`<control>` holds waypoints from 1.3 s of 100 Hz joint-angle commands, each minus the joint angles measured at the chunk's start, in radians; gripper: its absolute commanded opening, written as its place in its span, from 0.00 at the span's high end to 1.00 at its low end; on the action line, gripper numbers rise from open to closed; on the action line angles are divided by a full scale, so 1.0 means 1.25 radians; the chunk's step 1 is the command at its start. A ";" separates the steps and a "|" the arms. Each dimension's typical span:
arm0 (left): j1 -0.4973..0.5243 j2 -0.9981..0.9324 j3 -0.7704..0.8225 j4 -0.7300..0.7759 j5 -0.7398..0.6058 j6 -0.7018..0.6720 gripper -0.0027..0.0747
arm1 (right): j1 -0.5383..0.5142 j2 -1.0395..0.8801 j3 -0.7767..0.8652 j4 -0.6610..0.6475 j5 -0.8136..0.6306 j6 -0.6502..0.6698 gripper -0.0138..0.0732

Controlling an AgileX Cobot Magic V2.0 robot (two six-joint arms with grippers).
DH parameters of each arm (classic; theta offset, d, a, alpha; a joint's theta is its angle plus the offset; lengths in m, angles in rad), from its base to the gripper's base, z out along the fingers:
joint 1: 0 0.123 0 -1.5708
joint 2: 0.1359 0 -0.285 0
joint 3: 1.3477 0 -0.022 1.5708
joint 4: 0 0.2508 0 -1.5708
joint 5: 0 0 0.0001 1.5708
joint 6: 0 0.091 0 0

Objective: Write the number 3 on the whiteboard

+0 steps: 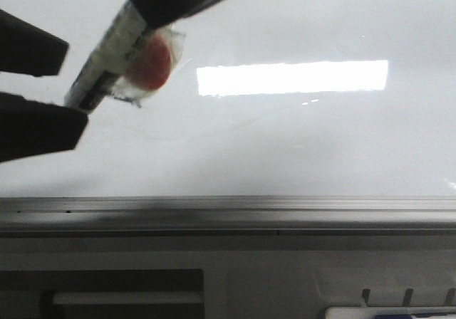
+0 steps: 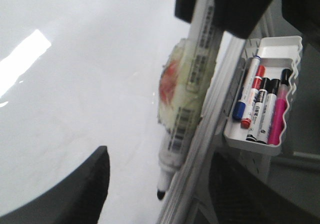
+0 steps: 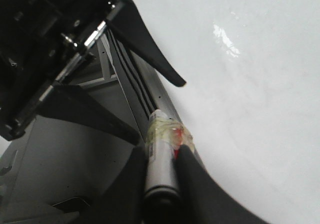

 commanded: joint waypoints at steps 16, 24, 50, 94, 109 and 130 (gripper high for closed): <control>0.001 -0.116 -0.019 -0.080 -0.006 -0.004 0.42 | -0.083 -0.011 -0.104 -0.023 0.013 -0.006 0.91; 0.003 -0.127 -0.019 -0.094 -0.006 -0.004 0.42 | -0.111 -0.005 -0.128 -0.025 0.016 -0.006 0.91; 0.004 -0.129 -0.019 -0.116 -0.006 -0.004 0.42 | -0.178 0.081 -0.231 -0.063 0.092 -0.006 0.91; 0.004 -0.129 -0.019 -0.116 -0.006 -0.004 0.42 | -0.218 0.125 -0.269 -0.108 0.116 -0.003 0.91; 0.004 -0.129 -0.019 -0.116 -0.006 -0.004 0.42 | -0.231 0.121 -0.269 -0.148 0.150 0.014 0.91; 0.004 -0.129 -0.019 -0.116 -0.006 -0.004 0.42 | -0.231 0.116 -0.268 -0.160 0.232 0.024 0.91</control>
